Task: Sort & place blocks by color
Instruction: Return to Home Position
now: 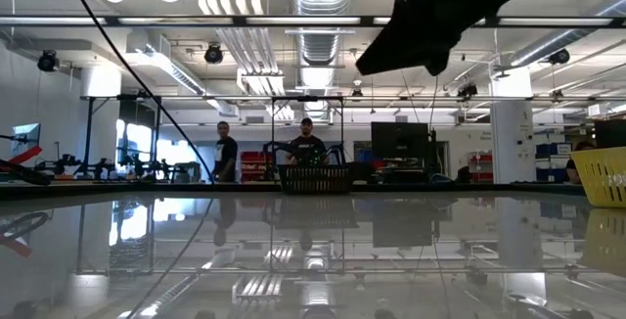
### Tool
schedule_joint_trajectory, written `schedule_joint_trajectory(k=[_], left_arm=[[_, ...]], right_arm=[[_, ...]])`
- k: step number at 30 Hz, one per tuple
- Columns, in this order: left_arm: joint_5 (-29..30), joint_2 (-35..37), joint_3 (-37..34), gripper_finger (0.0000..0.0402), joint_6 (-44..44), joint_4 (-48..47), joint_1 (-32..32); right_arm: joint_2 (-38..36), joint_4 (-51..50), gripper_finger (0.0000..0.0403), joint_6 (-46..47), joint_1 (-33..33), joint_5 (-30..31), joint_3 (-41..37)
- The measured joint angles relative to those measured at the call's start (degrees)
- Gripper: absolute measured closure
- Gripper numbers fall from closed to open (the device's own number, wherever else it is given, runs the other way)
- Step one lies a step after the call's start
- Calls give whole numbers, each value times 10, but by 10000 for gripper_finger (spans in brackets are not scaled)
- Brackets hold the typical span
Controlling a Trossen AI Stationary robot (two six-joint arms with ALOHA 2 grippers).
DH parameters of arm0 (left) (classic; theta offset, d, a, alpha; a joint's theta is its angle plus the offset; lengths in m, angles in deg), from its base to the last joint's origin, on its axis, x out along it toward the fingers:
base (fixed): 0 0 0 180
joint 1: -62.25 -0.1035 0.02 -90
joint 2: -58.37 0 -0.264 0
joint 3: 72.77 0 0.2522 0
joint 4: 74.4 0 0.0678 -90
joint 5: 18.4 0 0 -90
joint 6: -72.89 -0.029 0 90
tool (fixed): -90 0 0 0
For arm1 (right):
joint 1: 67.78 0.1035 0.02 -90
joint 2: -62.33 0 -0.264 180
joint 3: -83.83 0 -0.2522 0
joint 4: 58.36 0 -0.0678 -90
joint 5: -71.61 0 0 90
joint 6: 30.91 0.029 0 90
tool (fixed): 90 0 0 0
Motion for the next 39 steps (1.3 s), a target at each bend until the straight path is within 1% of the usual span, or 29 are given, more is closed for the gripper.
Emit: schedule_joint_trajectory(k=[6,9,13,16,21,24,27,30,36,39], left_arm=[[0,0,0,114,8,5,-1],[0,0,0,114,6,3,-2],[0,10,0,114,5,-33,-1],[0,38,-2,114,6,-98,2],[-3,97,-4,126,8,-176,1],[-18,138,-23,149,-1,-179,1],[-36,183,-60,180,-7,-182,1],[-40,236,-101,217,-9,-178,0],[-40,349,-167,299,-20,-176,-11],[-39,402,-195,339,-36,-175,-22]], right_arm=[[21,23,383,-43,-41,-45,-1],[15,22,390,-96,-46,-45,-1],[-44,23,394,-157,-46,-43,-8],[-95,35,394,-199,-46,-43,-25],[-145,109,394,-274,-50,-48,-73],[-169,135,394,-294,-50,-49,-109],[-193,157,394,-303,-50,-50,-146],[-223,181,394,-307,-50,-50,-179],[-293,191,394,-320,-58,-51,-220],[-329,192,394,-327,-75,-73,-234]])
